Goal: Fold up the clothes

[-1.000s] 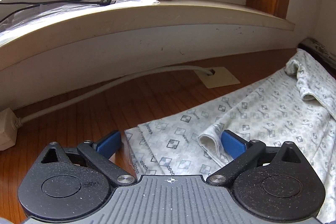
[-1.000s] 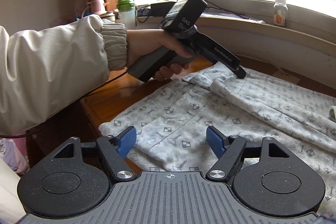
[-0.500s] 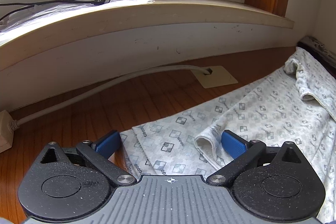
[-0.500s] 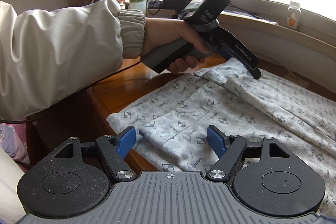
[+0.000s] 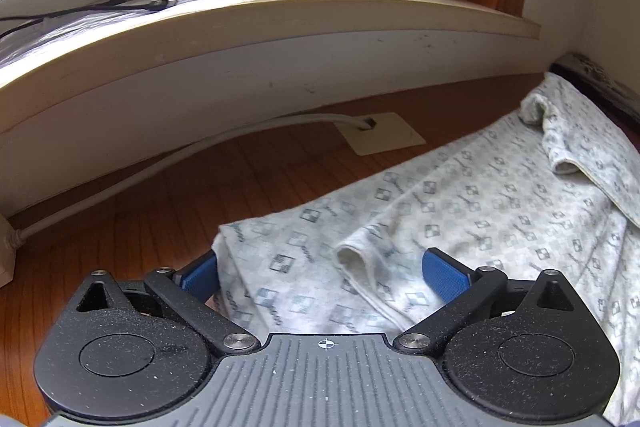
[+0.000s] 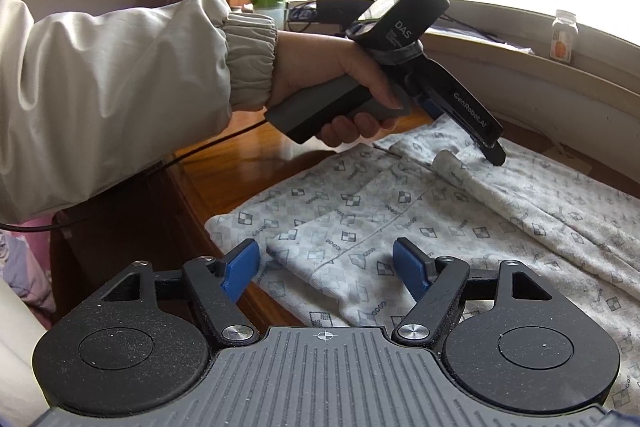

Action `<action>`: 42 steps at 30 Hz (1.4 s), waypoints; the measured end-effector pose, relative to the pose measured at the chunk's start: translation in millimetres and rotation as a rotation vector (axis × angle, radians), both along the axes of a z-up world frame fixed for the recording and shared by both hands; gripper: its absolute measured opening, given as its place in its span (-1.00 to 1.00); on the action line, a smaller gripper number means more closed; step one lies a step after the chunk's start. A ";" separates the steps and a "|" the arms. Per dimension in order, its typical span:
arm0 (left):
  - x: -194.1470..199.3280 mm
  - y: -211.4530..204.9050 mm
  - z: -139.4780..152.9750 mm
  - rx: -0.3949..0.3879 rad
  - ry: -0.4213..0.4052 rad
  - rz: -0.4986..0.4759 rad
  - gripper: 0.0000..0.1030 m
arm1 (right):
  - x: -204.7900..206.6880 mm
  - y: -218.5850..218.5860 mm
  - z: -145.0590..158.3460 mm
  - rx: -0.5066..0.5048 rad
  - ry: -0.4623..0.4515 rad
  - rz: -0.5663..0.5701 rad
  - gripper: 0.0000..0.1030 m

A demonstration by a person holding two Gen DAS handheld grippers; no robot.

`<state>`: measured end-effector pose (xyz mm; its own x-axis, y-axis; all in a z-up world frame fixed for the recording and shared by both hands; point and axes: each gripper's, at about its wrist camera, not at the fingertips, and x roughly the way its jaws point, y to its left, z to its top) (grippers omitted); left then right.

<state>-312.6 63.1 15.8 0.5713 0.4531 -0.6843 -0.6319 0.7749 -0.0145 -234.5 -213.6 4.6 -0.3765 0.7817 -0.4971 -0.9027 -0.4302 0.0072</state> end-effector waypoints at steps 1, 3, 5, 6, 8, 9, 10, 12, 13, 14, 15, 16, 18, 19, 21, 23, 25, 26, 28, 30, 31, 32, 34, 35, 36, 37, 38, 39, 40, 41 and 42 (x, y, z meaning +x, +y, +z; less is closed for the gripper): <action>1.0 -1.9 -0.1 -0.001 0.000 -0.007 0.98 | 1.3 1.1 0.4 0.000 0.008 -0.009 0.19; 0.9 -4.3 -0.2 0.000 -0.003 -0.013 0.98 | 3.8 3.1 1.1 0.002 0.020 -0.022 0.10; -0.3 -5.7 -0.2 0.002 -0.006 -0.016 0.97 | 4.8 3.9 1.2 0.006 0.020 -0.021 0.04; -0.6 -5.8 0.1 0.001 -0.007 -0.016 0.97 | 4.6 3.9 1.2 0.009 0.016 -0.025 0.03; -0.2 -6.9 1.0 0.000 -0.004 -0.013 0.95 | 3.7 5.3 1.4 0.015 0.009 -0.029 -0.08; 0.2 -7.7 1.6 0.000 -0.003 -0.012 0.92 | 3.7 6.2 1.4 0.016 0.009 -0.030 -0.13; 0.8 -9.0 2.3 0.001 -0.003 -0.012 0.89 | 3.6 6.9 1.3 0.018 0.008 -0.031 -0.22; 2.8 -12.6 3.9 0.002 -0.008 -0.011 0.76 | 3.2 9.2 0.9 0.025 0.001 -0.046 -0.51; 4.0 -14.7 4.7 0.002 -0.011 -0.011 0.70 | 3.4 10.6 0.4 0.029 -0.001 -0.052 -0.55; 5.1 -16.8 5.5 0.002 -0.015 -0.010 0.55 | 4.1 11.9 -0.2 0.028 0.003 -0.053 -0.56; 6.2 -18.9 6.3 0.003 -0.019 -0.010 0.35 | 4.9 13.2 -0.7 0.027 0.008 -0.055 -0.57; 7.6 -21.4 7.2 0.003 -0.021 -0.012 0.24 | 5.5 14.5 -1.2 0.026 0.012 -0.057 -0.59; 11.2 -27.2 9.5 0.002 -0.020 -0.023 -0.27 | 5.9 16.1 -1.8 0.028 0.018 -0.062 -0.61; 13.0 -30.2 10.6 0.002 -0.019 -0.029 -0.36 | 6.0 16.6 -2.1 0.029 0.020 -0.064 -0.62; 15.4 -34.1 14.0 0.026 -0.004 -0.030 -0.69 | 6.8 17.0 -2.2 0.032 0.022 -0.064 -0.64; 14.1 -34.3 18.8 0.039 -0.006 -0.028 -0.72 | 8.0 17.3 -1.5 0.036 0.022 -0.058 -0.66; 10.7 -32.3 26.2 0.038 -0.027 -0.026 -0.72 | 10.2 16.3 1.0 0.049 0.026 -0.056 -0.67; 9.8 -32.3 31.1 0.044 -0.036 -0.026 -0.73 | 12.0 15.4 3.5 0.059 0.031 -0.060 -0.67; 9.9 -32.7 42.5 0.049 -0.058 -0.030 -0.73 | 16.6 13.2 9.7 0.085 0.041 -0.070 -0.67; 13.1 -34.2 54.9 0.056 -0.075 -0.039 -0.73 | 23.1 10.4 17.0 0.113 0.052 -0.085 -0.67; 15.8 -35.2 61.2 0.059 -0.082 -0.046 -0.73 | 26.8 8.9 20.8 0.128 0.058 -0.094 -0.67; 19.4 -36.3 67.6 0.061 -0.090 -0.054 -0.73 | 31.1 7.1 24.9 0.141 0.065 -0.103 -0.68; 28.1 -37.9 79.6 0.063 -0.105 -0.071 -0.73 | 40.9 2.0 32.7 0.169 0.073 -0.123 -0.68; 33.2 -38.8 85.4 0.064 -0.116 -0.073 -0.73 | 45.6 -0.9 36.0 0.185 0.073 -0.135 -0.68; 39.2 -39.5 90.7 0.062 -0.126 -0.076 -0.73 | 50.4 -3.9 39.0 0.200 0.073 -0.148 -0.68; 46.2 -39.9 95.6 0.058 -0.134 -0.081 -0.73 | 55.1 -6.9 41.7 0.215 0.073 -0.163 -0.68; 53.5 -40.7 100.2 0.054 -0.141 -0.086 -0.73 | 60.3 -9.9 44.1 0.229 0.072 -0.178 -0.68; 61.6 -41.9 104.3 0.052 -0.147 -0.093 -0.73 | 66.1 -12.6 46.1 0.239 0.070 -0.193 -0.68; 70.2 -43.8 108.3 0.052 -0.149 -0.104 -0.73 | 72.1 -15.9 48.0 0.250 0.068 -0.209 -0.68; 79.7 -46.9 111.8 0.056 -0.149 -0.115 -0.73 | 78.5 -20.1 49.8 0.262 0.066 -0.227 -0.68; 89.7 -50.2 115.0 0.064 -0.148 -0.127 -0.73 | 85.1 -24.6 51.6 0.273 0.064 -0.245 -0.68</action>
<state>-222.9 12.9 130.7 0.7189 0.4110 -0.5605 -0.5240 0.8503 -0.0486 -149.4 -238.2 56.2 -0.1852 0.9532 -0.2388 -0.9806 -0.1951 -0.0180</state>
